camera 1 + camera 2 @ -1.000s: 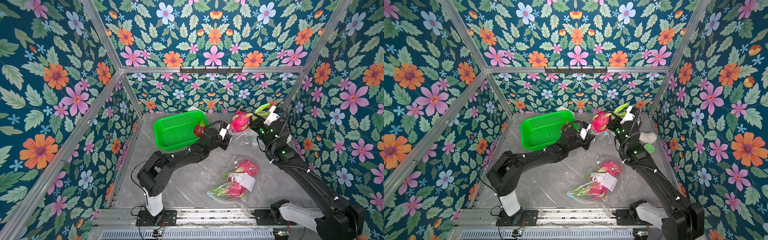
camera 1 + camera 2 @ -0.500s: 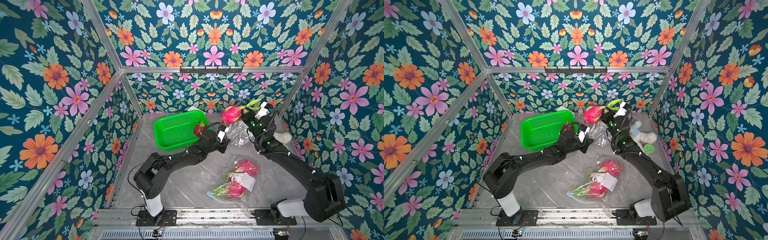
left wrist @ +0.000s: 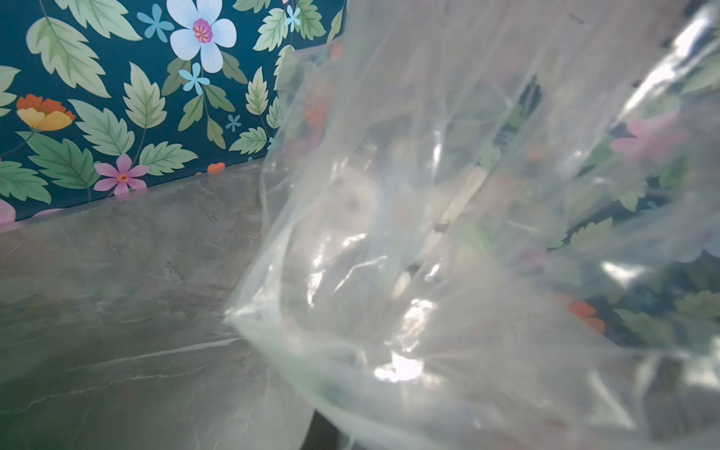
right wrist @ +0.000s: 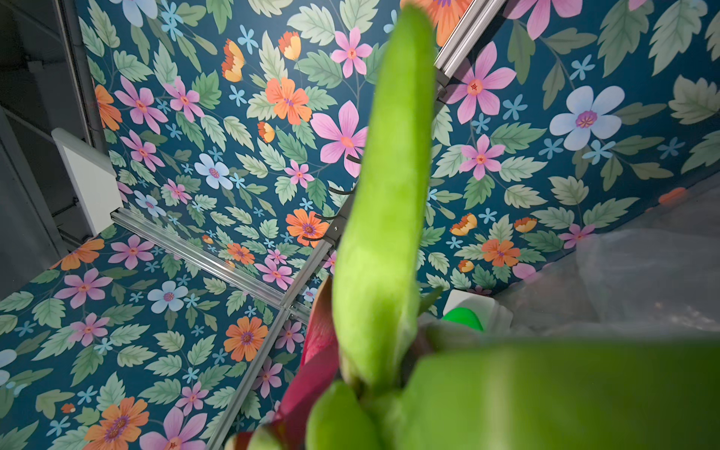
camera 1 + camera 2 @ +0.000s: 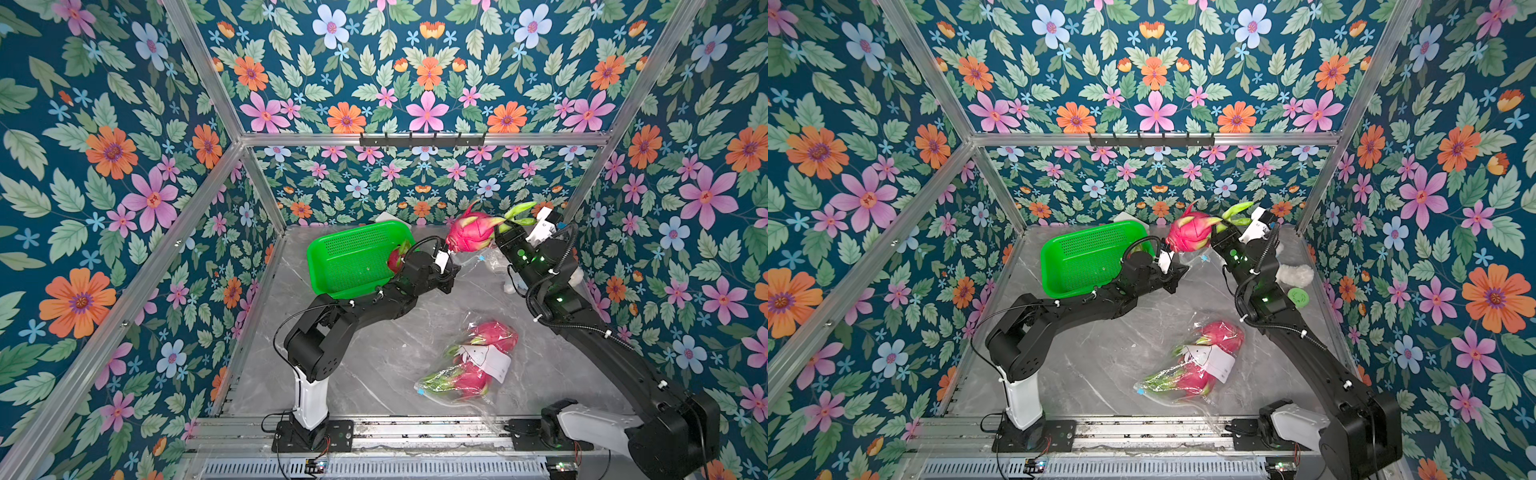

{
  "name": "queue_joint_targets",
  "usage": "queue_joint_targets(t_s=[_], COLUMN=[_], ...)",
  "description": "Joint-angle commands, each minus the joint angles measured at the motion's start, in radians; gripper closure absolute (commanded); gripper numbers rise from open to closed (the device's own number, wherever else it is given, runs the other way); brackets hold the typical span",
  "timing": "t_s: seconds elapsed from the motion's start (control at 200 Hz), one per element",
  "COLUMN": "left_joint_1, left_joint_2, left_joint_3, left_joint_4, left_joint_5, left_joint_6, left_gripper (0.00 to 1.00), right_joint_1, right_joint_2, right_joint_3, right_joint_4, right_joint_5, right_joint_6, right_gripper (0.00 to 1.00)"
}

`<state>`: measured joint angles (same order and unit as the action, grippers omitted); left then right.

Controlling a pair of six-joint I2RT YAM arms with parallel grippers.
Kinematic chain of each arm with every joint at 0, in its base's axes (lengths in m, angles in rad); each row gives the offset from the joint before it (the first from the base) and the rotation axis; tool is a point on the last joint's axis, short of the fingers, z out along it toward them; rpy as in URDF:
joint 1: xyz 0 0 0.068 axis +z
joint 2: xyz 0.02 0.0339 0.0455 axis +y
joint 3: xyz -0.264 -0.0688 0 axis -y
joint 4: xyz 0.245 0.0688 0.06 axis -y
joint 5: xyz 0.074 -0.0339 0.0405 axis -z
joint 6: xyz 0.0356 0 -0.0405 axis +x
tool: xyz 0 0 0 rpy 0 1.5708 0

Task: Open the zip-top bag and take out the dragon fruit
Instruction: Place the zipper food storage bag at the center of the board.

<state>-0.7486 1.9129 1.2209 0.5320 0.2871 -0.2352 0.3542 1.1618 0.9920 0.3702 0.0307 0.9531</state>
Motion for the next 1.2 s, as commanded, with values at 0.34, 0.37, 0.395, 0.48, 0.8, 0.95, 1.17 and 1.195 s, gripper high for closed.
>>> queue_joint_targets(t_s=[0.34, 0.37, 0.395, 0.48, 0.8, 0.95, 1.17, 1.195], left_joint_1=[0.014, 0.014, 0.014, 0.020, 0.107, 0.114, 0.114, 0.113], left_joint_2=[-0.036, -0.042, -0.047, -0.051, -0.028, -0.055, -0.056, -0.057], left_joint_3=[-0.055, -0.061, -0.063, -0.060, -0.016, -0.043, -0.002, 0.002], left_joint_4=[-0.013, -0.014, -0.014, -0.026, -0.033, -0.036, -0.062, -0.068], left_joint_5=[0.076, 0.065, 0.055, 0.027, 0.069, 0.072, 0.115, 0.123], left_joint_6=[-0.043, -0.035, -0.028, -0.005, 0.029, 0.074, 0.067, 0.067], left_gripper=[0.99, 1.00, 1.00, 1.00, 1.00, 1.00, 1.00, 1.00], right_joint_1=[-0.006, -0.006, -0.005, -0.005, -0.008, -0.020, -0.018, -0.019], right_joint_2=[0.166, 0.171, 0.171, 0.152, 0.038, -0.007, 0.056, 0.061], right_joint_3=[0.082, 0.088, 0.092, 0.101, 0.117, 0.123, 0.135, 0.134], right_joint_4=[0.228, 0.220, 0.207, 0.146, -0.186, -0.264, -0.320, -0.327], right_joint_5=[-0.382, -0.404, -0.416, -0.460, -0.584, -0.603, -0.732, -0.732], right_joint_6=[0.091, 0.085, 0.077, 0.030, -0.164, -0.237, -0.259, -0.266], right_gripper=[1.00, 1.00, 1.00, 1.00, 1.00, 1.00, 1.00, 1.00])
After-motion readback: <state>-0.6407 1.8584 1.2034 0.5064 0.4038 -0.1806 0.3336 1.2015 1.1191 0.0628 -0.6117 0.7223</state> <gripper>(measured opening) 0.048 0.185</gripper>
